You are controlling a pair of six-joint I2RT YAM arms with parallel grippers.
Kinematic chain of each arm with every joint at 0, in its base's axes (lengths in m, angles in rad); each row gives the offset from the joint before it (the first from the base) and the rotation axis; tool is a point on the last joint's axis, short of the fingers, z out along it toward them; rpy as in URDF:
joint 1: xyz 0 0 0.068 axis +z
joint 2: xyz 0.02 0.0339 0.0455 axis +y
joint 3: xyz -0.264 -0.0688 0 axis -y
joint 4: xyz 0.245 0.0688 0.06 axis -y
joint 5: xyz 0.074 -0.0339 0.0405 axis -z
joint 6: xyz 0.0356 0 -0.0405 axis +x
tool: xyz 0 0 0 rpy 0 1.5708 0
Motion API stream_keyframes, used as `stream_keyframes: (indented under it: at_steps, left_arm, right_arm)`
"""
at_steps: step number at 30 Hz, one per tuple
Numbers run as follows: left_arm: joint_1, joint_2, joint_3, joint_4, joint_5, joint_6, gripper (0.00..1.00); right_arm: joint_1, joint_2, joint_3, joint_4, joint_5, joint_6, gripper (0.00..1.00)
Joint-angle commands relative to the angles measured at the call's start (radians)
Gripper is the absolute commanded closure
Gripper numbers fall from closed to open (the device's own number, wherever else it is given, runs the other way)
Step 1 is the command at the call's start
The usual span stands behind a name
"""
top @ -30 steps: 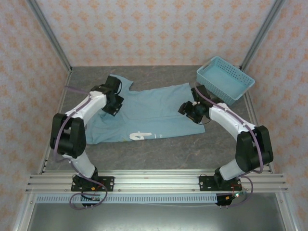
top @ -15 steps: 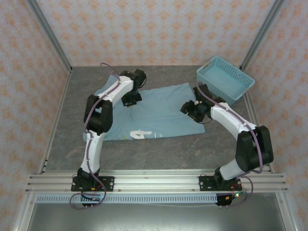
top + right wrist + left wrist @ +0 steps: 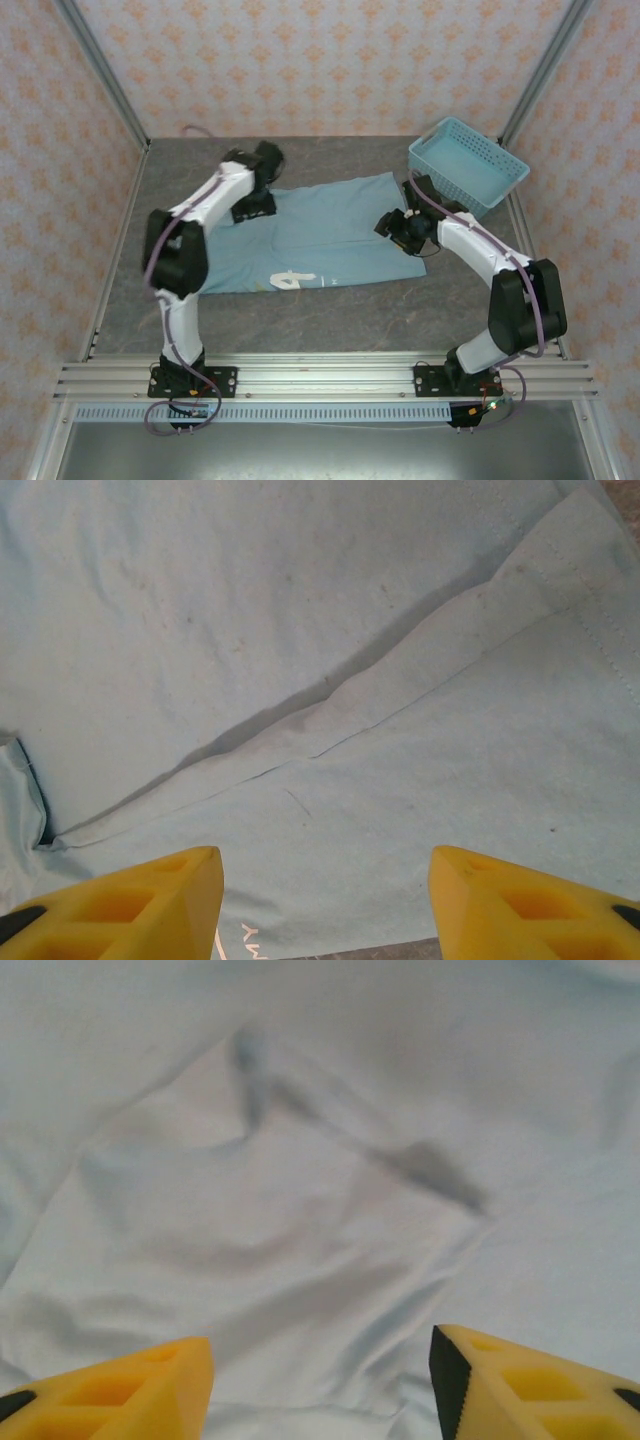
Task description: Fold and stack the t-shirts
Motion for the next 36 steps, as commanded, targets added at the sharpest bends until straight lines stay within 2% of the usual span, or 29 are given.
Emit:
stream_keyframes:
  at_steps: [1, 7, 14, 23, 31, 36]
  left_arm:
    - [0.136, -0.079, -0.163, 0.228, 0.223, -0.077, 0.36]
    - [0.220, -0.055, -0.230, 0.388, 0.329, -0.153, 0.32]
    - [0.229, 0.026, -0.248, 0.456, 0.357, -0.262, 0.30]
    - [0.259, 0.089, -0.176, 0.418, 0.267, -0.262, 0.30]
    - [0.310, 0.180, 0.013, 0.245, 0.126, -0.142, 0.33]
    - [0.344, 0.176, 0.067, 0.219, 0.108, -0.090, 0.35]
  right_arm:
    - [-0.004, 0.015, 0.000, 0.011, -0.018, 0.011, 0.43]
    - [-0.004, 0.016, -0.001, 0.010, -0.023, 0.006, 0.43]
    - [-0.004, 0.000, -0.012, -0.006, -0.012, -0.003, 0.42]
    - [-0.006, -0.010, -0.023, -0.010, -0.007, -0.003, 0.42]
    - [-0.005, -0.009, -0.025, -0.014, -0.007, -0.005, 0.42]
    - [-0.009, -0.013, -0.022, -0.027, 0.006, -0.009, 0.45]
